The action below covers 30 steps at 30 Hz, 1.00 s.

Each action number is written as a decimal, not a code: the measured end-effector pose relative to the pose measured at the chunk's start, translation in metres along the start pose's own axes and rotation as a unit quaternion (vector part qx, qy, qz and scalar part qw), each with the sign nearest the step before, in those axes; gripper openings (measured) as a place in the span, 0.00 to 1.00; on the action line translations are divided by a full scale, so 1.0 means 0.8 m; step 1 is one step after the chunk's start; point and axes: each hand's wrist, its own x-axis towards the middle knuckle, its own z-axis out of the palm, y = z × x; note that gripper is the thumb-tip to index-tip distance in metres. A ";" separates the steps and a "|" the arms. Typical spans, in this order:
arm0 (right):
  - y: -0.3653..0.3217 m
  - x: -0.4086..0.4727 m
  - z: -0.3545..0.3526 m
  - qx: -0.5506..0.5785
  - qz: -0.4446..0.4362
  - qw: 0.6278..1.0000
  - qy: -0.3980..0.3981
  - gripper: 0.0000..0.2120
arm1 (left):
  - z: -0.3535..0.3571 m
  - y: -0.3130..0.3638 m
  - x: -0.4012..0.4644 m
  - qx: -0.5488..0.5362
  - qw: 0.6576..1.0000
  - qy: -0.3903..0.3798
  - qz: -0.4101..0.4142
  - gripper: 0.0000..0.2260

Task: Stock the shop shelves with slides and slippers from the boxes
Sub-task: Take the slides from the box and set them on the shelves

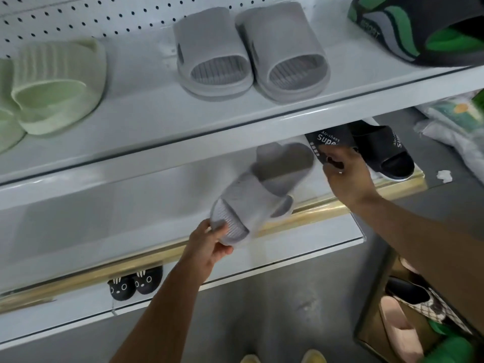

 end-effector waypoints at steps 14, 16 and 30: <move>0.011 -0.060 0.148 0.239 0.459 0.852 -0.083 0.27 | 0.006 -0.005 0.082 -0.303 0.944 0.099 -0.081 0.20; 0.012 -0.059 0.162 0.249 0.460 0.851 -0.056 0.28 | 0.017 -0.006 0.088 -0.299 0.946 0.098 -0.080 0.18; 0.017 -0.058 0.171 0.247 0.415 0.876 0.005 0.26 | 0.023 -0.006 0.092 -0.135 0.983 0.013 -0.127 0.10</move>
